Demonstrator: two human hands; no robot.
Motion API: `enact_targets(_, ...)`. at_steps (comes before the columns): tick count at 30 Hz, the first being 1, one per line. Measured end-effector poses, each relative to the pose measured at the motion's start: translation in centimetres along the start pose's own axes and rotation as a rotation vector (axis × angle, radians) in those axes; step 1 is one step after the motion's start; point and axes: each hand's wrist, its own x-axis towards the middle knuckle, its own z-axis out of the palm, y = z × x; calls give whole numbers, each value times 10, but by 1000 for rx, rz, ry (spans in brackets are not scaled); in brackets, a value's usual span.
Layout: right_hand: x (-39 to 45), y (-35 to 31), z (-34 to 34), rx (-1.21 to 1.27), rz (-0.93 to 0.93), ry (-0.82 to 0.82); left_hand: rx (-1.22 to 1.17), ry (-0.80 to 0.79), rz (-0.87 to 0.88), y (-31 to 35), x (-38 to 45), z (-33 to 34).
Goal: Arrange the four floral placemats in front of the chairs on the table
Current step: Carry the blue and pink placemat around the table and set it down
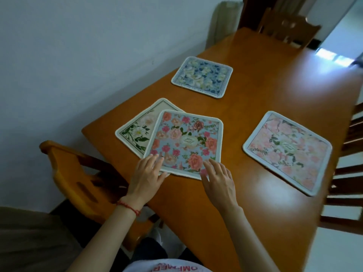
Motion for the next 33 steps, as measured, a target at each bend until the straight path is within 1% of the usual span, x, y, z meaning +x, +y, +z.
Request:
enact_targets(6, 12, -5, 13, -36, 136, 24, -76, -34, 66, -34, 32, 12)
enact_targets(9, 18, -4, 15, -83, 164, 18, -115, -33, 76, -43, 46, 17)
enact_targets(13, 27, 3, 17, -85, 195, -21, -172, -59, 53, -47, 61, 21)
enact_targets(22, 53, 33, 38, -24, 219, -103, -332, -102, -118, -47, 98, 37)
enact_targets(25, 60, 45, 48, 10, 246, -113, -351, -126, -168, -46, 109, 42)
enact_targets(28, 66, 55, 57, 40, 275, -150, -365, -113, -218, -48, 121, 46)
enact_targets(33, 74, 68, 70, 146, 349, -194, -469, -82, -389, -53, 134, 49)
